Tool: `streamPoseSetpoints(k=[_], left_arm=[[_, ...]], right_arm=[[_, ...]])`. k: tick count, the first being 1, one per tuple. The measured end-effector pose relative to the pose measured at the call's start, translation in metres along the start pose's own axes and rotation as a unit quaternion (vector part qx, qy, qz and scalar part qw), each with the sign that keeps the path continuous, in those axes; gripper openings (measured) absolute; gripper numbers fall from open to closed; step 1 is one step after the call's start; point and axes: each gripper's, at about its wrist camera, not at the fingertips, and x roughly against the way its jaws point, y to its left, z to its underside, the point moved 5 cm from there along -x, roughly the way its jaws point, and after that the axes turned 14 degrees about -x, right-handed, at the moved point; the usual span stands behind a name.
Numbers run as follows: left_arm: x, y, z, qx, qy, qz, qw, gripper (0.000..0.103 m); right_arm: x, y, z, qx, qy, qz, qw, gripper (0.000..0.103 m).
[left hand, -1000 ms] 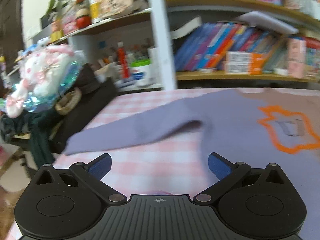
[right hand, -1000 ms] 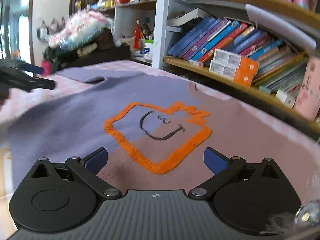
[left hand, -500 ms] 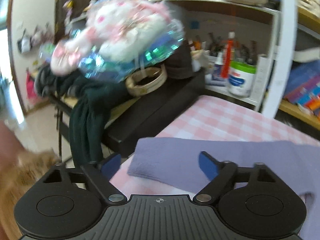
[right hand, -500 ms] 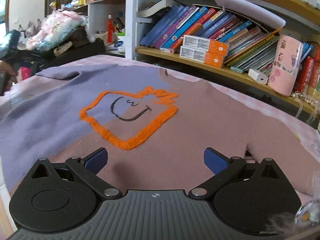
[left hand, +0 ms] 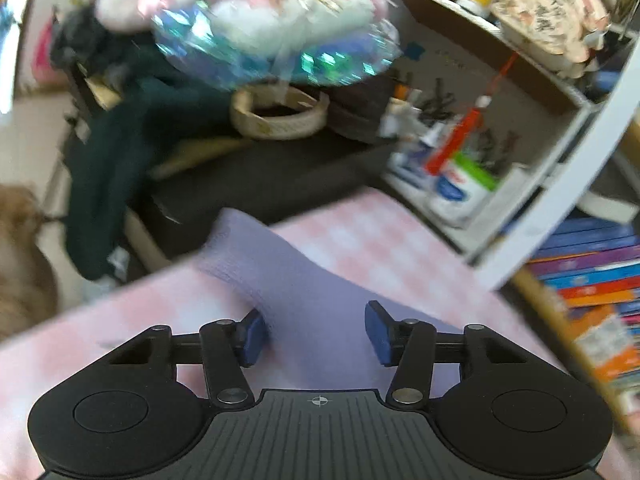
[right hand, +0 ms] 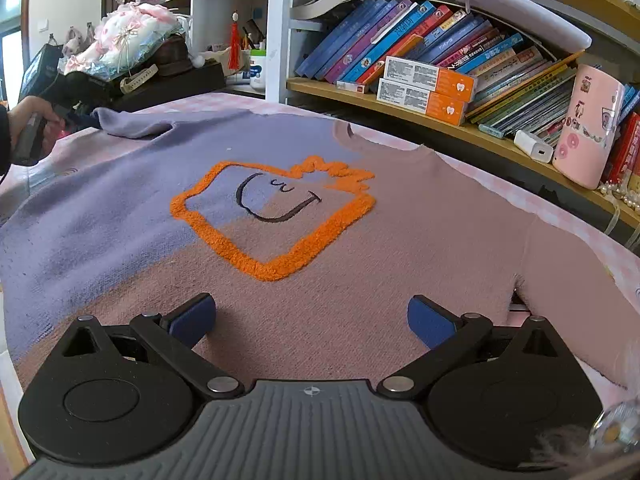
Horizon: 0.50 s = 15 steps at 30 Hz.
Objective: Fold clothes
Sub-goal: 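Reach to the lavender sleeve cuff and grasp it with the left gripper, then fold the lavender sleeve across the sweater body with the left gripper, release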
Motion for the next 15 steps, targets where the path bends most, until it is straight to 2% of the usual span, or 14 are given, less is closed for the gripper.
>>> streamPoseSetpoints(k=[2, 3, 5, 7, 8, 10, 12, 14, 15], left_arm=[[-0.002, -0.008, 0.001, -0.003, 0.003, 0.008, 1.0000, 0.050], [-0.003, -0.007, 0.001, -0.005, 0.003, 0.000, 1.0000, 0.050], [-0.006, -0.006, 0.000, -0.008, 0.004, -0.019, 0.9998, 0.039], [-0.009, 0.003, -0.003, 0.004, 0.001, -0.035, 0.9994, 0.024], [-0.010, 0.007, -0.004, 0.009, 0.000, -0.040, 0.9992, 0.020], [-0.013, 0.017, -0.006, 0.015, -0.002, -0.044, 0.9989, 0.006], [-0.015, 0.022, -0.008, 0.032, -0.005, -0.041, 0.9986, 0.004], [-0.010, 0.012, -0.014, 0.023, -0.015, -0.042, 0.9987, 0.004], [-0.002, -0.001, -0.020, 0.009, -0.024, -0.029, 0.9992, 0.003]], right_arm=[[0.000, -0.001, 0.000, -0.003, 0.001, -0.002, 1.000, 0.103], [0.000, -0.001, 0.000, -0.003, 0.002, -0.002, 1.000, 0.103], [0.000, -0.001, 0.001, -0.003, 0.001, -0.002, 1.000, 0.103], [0.000, -0.001, 0.001, -0.002, 0.001, -0.001, 1.000, 0.103], [0.001, -0.001, 0.001, -0.002, 0.001, 0.000, 1.000, 0.103], [0.004, -0.001, 0.002, -0.001, -0.001, 0.004, 1.000, 0.103], [0.007, -0.002, 0.004, -0.001, -0.003, 0.007, 1.000, 0.103], [0.009, -0.005, 0.006, -0.005, -0.003, 0.009, 1.000, 0.103], [0.010, -0.006, 0.006, -0.008, -0.003, 0.010, 1.000, 0.103]])
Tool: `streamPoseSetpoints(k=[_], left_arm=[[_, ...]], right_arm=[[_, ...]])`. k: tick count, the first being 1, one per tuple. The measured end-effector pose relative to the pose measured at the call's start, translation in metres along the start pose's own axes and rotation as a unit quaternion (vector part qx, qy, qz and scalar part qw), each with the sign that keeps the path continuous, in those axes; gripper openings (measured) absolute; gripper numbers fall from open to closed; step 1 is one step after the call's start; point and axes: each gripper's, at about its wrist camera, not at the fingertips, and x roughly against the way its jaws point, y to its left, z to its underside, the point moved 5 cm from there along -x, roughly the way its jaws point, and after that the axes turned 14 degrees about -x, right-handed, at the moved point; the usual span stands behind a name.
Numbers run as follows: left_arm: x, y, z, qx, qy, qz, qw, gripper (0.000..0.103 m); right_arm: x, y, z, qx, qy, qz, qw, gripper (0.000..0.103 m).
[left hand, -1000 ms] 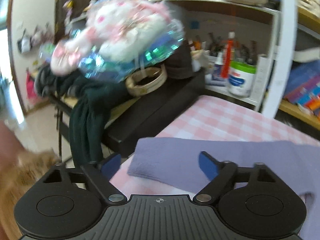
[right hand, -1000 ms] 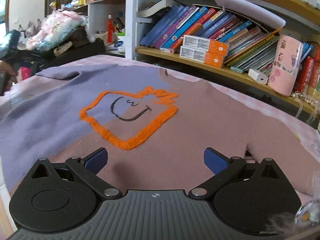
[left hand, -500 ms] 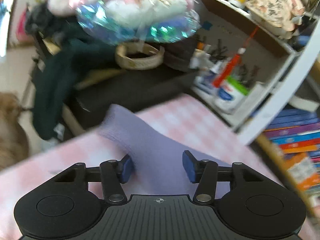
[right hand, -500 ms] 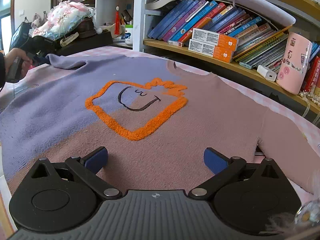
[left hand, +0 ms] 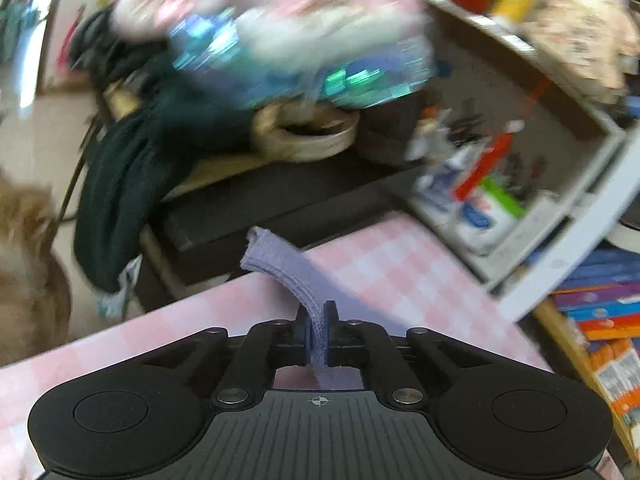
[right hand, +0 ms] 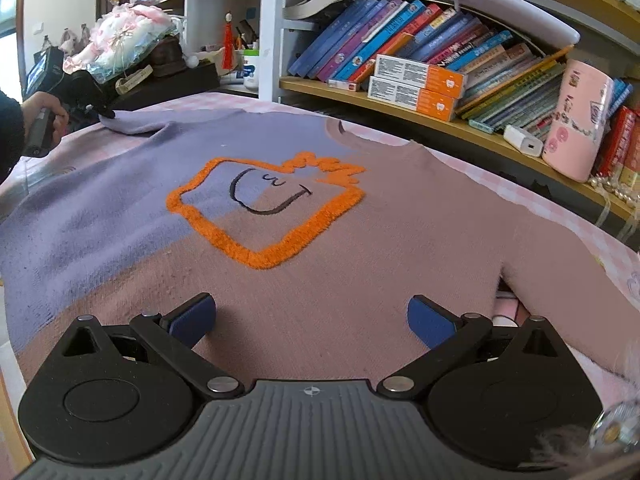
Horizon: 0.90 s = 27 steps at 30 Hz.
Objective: Fold clothes
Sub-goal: 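Fold the lavender sleeve across the sweater body with the left gripper, release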
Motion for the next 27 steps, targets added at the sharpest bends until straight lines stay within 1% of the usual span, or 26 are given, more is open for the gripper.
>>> streamPoseSetpoints(k=[2, 3, 6, 8, 9, 13, 15, 17, 19, 22, 23, 24, 26, 27], left_arm=[[0.018, -0.028, -0.013, -0.030, -0.022, 0.029, 0.9989, 0.003], [0.027, -0.049, -0.019, -0.045, -0.031, 0.049, 0.9973, 0.004], [0.057, -0.112, -0.039, -0.091, -0.057, 0.109, 0.9882, 0.004], [0.075, -0.155, -0.048, -0.125, -0.073, 0.145, 0.9788, 0.004], [0.084, -0.181, -0.048, -0.145, -0.079, 0.164, 0.9727, 0.004], [0.099, -0.267, -0.038, -0.202, -0.082, 0.223, 0.9502, 0.004], [0.100, -0.302, -0.023, -0.217, -0.077, 0.249, 0.9409, 0.004], [0.097, -0.328, -0.008, -0.222, -0.066, 0.270, 0.9345, 0.004], [0.094, -0.350, 0.014, -0.229, -0.049, 0.289, 0.9282, 0.004], [0.081, -0.373, 0.053, -0.237, -0.016, 0.304, 0.9225, 0.005], [0.077, -0.378, 0.068, -0.239, -0.005, 0.299, 0.9237, 0.006], [0.072, -0.383, 0.083, -0.241, 0.005, 0.294, 0.9249, 0.009], [0.072, -0.389, 0.111, -0.257, 0.027, 0.286, 0.9226, 0.016], [0.075, -0.392, 0.120, -0.269, 0.038, 0.292, 0.9172, 0.026]], right_arm=[[0.000, 0.000, 0.001, -0.002, 0.001, 0.000, 1.000, 0.103], [0.000, 0.000, 0.001, -0.001, 0.001, -0.001, 1.000, 0.103], [0.000, 0.001, 0.001, 0.002, 0.001, -0.001, 1.000, 0.103], [0.000, 0.001, 0.001, 0.001, 0.001, -0.002, 1.000, 0.103], [0.000, 0.001, 0.001, 0.000, 0.002, -0.004, 1.000, 0.103], [0.000, 0.000, 0.000, -0.002, 0.003, -0.007, 1.000, 0.103], [0.000, 0.000, 0.000, -0.003, 0.004, -0.009, 1.000, 0.103], [0.000, -0.001, 0.000, -0.006, 0.006, -0.013, 1.000, 0.103], [-0.001, -0.001, 0.000, -0.008, 0.008, -0.016, 1.000, 0.103], [-0.001, -0.002, 0.001, -0.011, 0.010, -0.020, 1.000, 0.103], [-0.001, -0.002, 0.001, -0.012, 0.010, -0.020, 1.000, 0.103], [-0.001, -0.002, 0.001, -0.012, 0.010, -0.021, 1.000, 0.103], [-0.001, -0.001, 0.001, -0.011, 0.010, -0.020, 1.000, 0.103], [-0.001, -0.001, 0.001, -0.010, 0.009, -0.020, 1.000, 0.103]])
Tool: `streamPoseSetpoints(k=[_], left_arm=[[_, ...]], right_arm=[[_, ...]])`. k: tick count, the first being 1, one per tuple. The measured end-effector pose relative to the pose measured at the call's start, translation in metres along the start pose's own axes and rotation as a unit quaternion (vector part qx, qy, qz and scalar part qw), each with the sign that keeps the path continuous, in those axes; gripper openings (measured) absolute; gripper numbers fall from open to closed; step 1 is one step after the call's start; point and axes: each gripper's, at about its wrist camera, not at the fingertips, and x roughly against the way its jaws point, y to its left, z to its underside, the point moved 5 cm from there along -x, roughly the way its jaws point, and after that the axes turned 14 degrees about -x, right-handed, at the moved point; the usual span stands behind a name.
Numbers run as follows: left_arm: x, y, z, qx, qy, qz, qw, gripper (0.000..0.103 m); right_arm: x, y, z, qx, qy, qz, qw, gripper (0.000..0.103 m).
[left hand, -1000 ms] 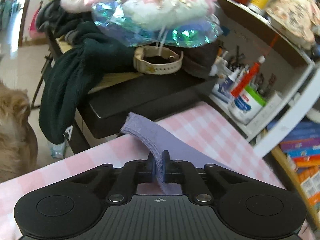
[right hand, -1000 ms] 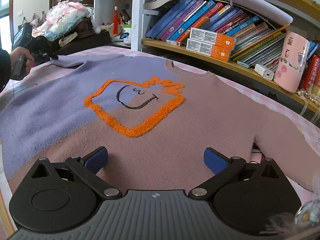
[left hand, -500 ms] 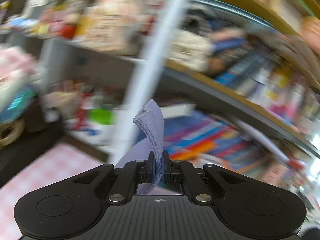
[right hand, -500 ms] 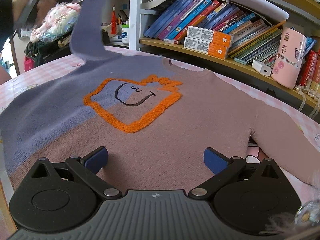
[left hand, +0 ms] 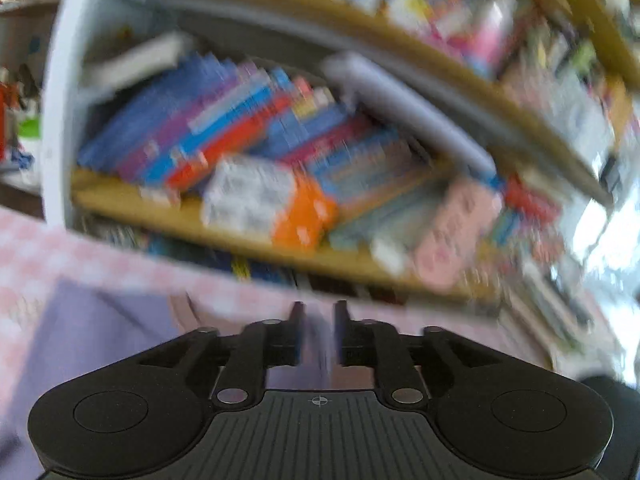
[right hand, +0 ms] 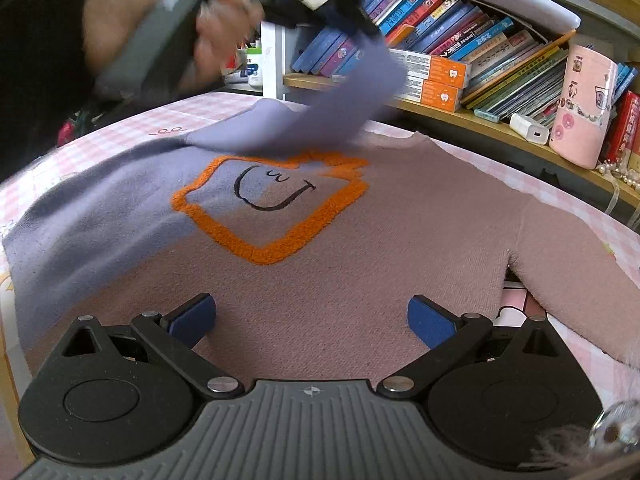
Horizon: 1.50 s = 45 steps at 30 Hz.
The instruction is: Fold clothes
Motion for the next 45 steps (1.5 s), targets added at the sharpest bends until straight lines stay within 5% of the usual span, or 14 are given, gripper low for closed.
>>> streamPoseSetpoints(k=[3, 6, 13, 15, 23, 32, 34, 39, 42, 45], left_arm=[[0.020, -0.019, 0.006, -0.044, -0.009, 0.031, 0.9985, 0.038], [0.056, -0.014, 0.006, -0.094, -0.032, 0.024, 0.9948, 0.044], [0.123, 0.046, 0.064, -0.205, 0.036, -0.127, 0.9698, 0.044], [0.144, 0.066, 0.089, -0.199, 0.055, -0.152, 0.9667, 0.044], [0.211, 0.118, 0.153, -0.110, 0.058, -0.178, 0.9762, 0.054], [0.209, 0.134, 0.166, -0.047, 0.041, -0.118, 0.9910, 0.051], [0.206, 0.134, 0.171, -0.038, 0.044, -0.098, 0.9935, 0.046], [0.205, 0.130, 0.175, -0.022, 0.029, -0.050, 0.9981, 0.022], [0.207, 0.133, 0.179, 0.001, 0.021, -0.032, 0.9993, 0.006], [0.214, 0.142, 0.181, 0.024, 0.006, -0.024, 0.9994, 0.005]], right_arm=[[0.000, 0.001, 0.001, 0.001, -0.001, 0.001, 1.000, 0.103], [-0.001, 0.001, 0.001, 0.003, -0.002, 0.003, 1.000, 0.103], [-0.001, 0.002, 0.002, 0.007, -0.005, 0.005, 1.000, 0.103], [-0.001, 0.002, 0.002, 0.007, -0.005, 0.005, 1.000, 0.103], [-0.002, -0.002, 0.001, -0.003, -0.001, 0.001, 1.000, 0.103], [0.031, -0.012, 0.014, -0.069, -0.016, 0.019, 0.997, 0.102], [0.053, -0.017, 0.023, -0.107, -0.023, 0.027, 0.994, 0.098], [0.098, -0.021, 0.052, -0.177, -0.033, 0.066, 0.981, 0.048], [0.107, -0.013, 0.066, -0.184, -0.034, 0.089, 0.978, 0.036], [0.108, -0.004, 0.076, -0.188, -0.036, 0.096, 0.977, 0.026]])
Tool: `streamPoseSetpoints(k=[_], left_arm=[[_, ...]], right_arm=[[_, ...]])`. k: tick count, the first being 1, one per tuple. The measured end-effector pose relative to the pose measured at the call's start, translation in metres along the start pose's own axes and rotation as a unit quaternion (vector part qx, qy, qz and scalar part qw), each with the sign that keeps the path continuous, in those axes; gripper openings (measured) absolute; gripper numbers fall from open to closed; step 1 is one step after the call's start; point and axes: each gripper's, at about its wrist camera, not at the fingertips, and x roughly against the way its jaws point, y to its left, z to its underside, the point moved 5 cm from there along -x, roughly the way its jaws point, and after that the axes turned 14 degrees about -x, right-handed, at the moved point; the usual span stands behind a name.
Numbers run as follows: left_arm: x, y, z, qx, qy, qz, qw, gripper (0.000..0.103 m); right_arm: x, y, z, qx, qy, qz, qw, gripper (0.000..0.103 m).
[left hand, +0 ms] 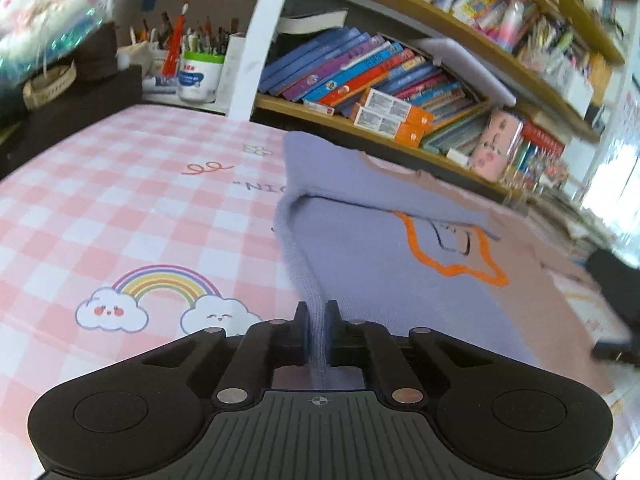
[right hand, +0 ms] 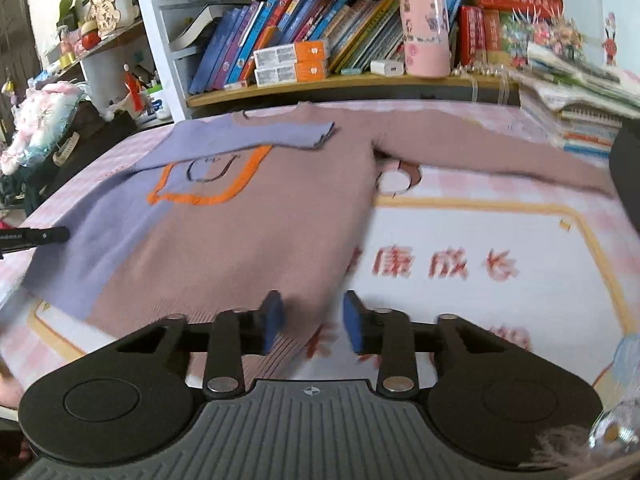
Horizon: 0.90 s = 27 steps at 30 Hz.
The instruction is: Fold clothes
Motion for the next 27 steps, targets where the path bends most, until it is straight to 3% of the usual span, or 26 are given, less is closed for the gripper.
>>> streamPoseSetpoints(k=[3, 9, 18, 20, 22, 23, 24, 25, 26, 27], left_arm=[[0.009, 0.009, -0.002, 0.013, -0.011, -0.004, 0.9998, 0.005], [0.020, 0.018, 0.004, 0.006, 0.001, -0.008, 0.9999, 0.005], [0.034, 0.015, 0.011, -0.023, 0.006, -0.008, 0.9997, 0.005], [0.033, 0.015, 0.010, -0.033, 0.014, -0.017, 0.9992, 0.010], [0.032, 0.018, 0.007, -0.046, 0.028, -0.037, 0.9979, 0.018], [0.033, 0.019, 0.001, -0.059, 0.029, -0.055, 0.9963, 0.025], [0.034, 0.021, -0.005, -0.072, 0.029, -0.074, 0.9942, 0.038], [0.037, 0.022, -0.014, -0.093, 0.011, -0.098, 0.9907, 0.050], [0.039, 0.021, -0.020, -0.108, -0.009, -0.110, 0.9880, 0.057], [0.040, 0.017, -0.024, -0.127, -0.030, -0.113, 0.9850, 0.072]], right_arm=[[0.002, 0.009, 0.004, 0.007, 0.007, -0.002, 1.000, 0.014], [0.008, 0.037, 0.018, 0.054, 0.026, 0.000, 0.998, 0.014], [0.011, 0.041, 0.022, 0.061, 0.035, 0.013, 0.997, 0.014], [0.011, 0.040, 0.020, 0.058, 0.037, 0.016, 0.998, 0.015], [0.013, 0.035, 0.013, 0.042, 0.033, 0.025, 0.998, 0.028], [0.016, 0.032, 0.007, 0.033, 0.023, 0.040, 0.998, 0.045], [0.021, 0.030, 0.000, 0.030, 0.010, 0.052, 0.998, 0.057], [0.027, 0.028, -0.007, 0.028, -0.005, 0.063, 0.998, 0.061], [0.033, 0.025, -0.015, 0.025, -0.027, 0.075, 0.996, 0.076], [0.039, 0.019, -0.023, 0.016, -0.053, 0.089, 0.995, 0.091]])
